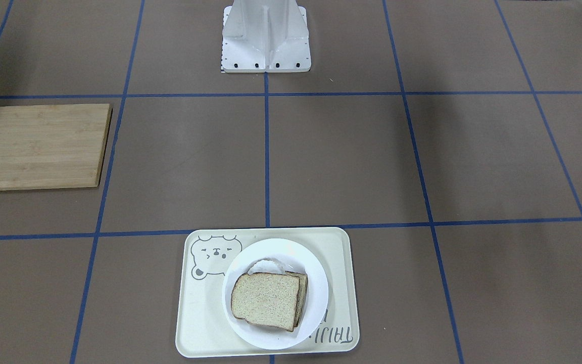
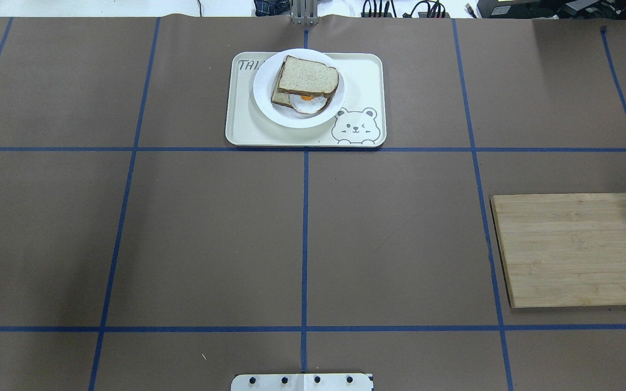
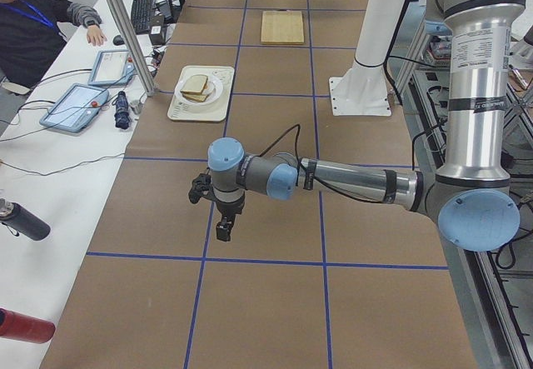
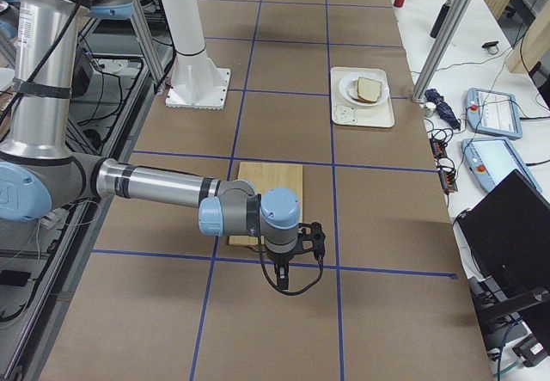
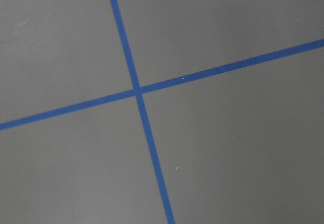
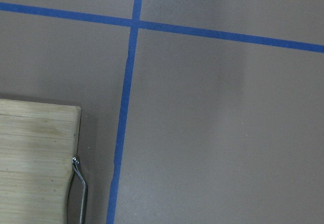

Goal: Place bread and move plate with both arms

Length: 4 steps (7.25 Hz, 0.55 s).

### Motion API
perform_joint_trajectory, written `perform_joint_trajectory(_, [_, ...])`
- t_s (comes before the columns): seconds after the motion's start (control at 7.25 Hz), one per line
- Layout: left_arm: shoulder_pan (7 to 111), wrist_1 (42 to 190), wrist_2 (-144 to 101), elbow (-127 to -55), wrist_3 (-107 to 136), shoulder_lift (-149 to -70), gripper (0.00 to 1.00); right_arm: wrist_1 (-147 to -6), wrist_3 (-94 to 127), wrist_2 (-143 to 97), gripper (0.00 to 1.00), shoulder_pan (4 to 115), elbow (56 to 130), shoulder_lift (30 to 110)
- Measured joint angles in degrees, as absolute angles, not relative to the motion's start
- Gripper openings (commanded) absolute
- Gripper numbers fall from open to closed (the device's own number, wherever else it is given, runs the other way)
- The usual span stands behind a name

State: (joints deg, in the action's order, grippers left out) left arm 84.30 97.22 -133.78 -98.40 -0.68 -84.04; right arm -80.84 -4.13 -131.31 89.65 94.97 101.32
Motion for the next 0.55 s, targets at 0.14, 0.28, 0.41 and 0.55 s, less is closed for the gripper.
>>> perform_joint_trajectory(0.14, [86.38, 96.80, -135.00, -98.19, -4.13, -82.54, 0.98, -80.81, -4.13, -131.31, 1.00, 89.65, 95.02, 101.34])
perform_joint_trajectory(0.28, [87.68, 96.32, -135.40, -97.91, -6.32, -81.06, 0.98, -80.78, -4.15, -131.33, 1.00, 89.65, 95.04, 101.33])
perform_joint_trajectory(0.41, [88.30, 96.15, -135.40, -97.79, -7.19, -79.75, 0.98, -80.75, -4.19, -131.37, 1.00, 89.65, 95.04, 101.34])
perform_joint_trajectory(0.55, [88.50, 96.20, -135.33, -97.83, -7.57, -78.68, 0.98, -80.72, -4.21, -131.39, 1.00, 89.65, 95.10, 101.39])
